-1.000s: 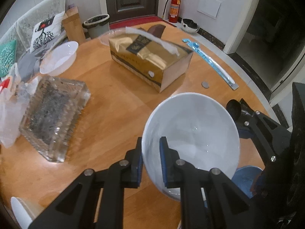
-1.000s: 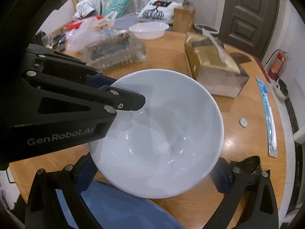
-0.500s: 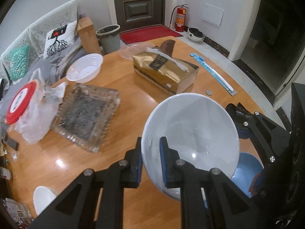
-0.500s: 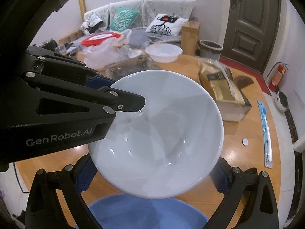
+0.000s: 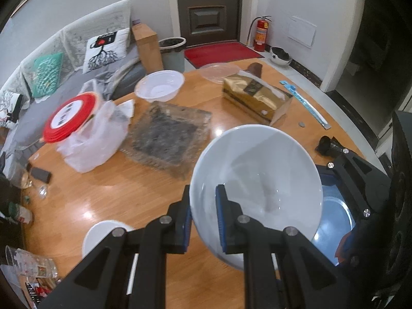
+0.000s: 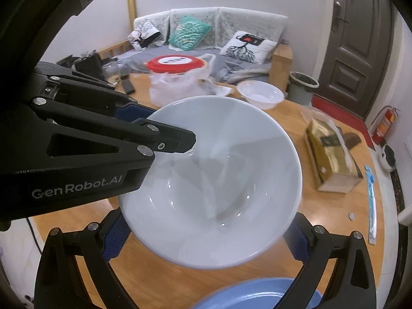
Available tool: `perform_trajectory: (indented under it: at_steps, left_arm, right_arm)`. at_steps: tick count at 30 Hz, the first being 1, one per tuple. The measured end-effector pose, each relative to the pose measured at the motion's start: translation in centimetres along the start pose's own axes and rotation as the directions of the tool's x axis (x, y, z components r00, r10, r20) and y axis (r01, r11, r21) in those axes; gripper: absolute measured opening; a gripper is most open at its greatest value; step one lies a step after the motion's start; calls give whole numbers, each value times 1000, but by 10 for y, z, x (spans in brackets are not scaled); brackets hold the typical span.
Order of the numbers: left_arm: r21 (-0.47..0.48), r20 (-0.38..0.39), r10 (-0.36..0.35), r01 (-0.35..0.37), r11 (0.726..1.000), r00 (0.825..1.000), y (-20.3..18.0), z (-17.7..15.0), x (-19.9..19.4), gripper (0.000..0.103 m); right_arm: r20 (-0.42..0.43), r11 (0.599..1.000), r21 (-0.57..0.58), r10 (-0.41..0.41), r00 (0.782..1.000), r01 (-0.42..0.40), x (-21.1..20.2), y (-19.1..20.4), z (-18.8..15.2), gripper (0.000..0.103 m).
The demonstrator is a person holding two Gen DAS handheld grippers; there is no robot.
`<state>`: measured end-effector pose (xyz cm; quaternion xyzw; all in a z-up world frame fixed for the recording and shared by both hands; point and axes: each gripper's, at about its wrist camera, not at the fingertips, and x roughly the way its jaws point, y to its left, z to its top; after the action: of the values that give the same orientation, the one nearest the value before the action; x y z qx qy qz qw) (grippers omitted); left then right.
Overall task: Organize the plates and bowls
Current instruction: 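Carry the white bowl with the left tool toward the right tool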
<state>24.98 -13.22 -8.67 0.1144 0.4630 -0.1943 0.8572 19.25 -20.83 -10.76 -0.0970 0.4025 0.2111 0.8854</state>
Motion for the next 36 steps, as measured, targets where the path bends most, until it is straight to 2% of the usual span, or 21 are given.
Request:
perform_trajectory:
  at_steps: [9,19,36]
  left_arm:
    - [-74,2,31,-31,997,1000,61,-30,-17,13]
    - [-143,-14,40,-42,989,999,118,-57,-16,13]
    - [-205,-71,38,-52,977,997,166,-92,2,13]
  right_arm:
    - [-18,997,-56,44,999,-45,23,55,24,98]
    - [-64,991,-101,85,994,-91,55,101,42,98]
    - [-169,979,-143,123,978,-148,102,144,47,98]
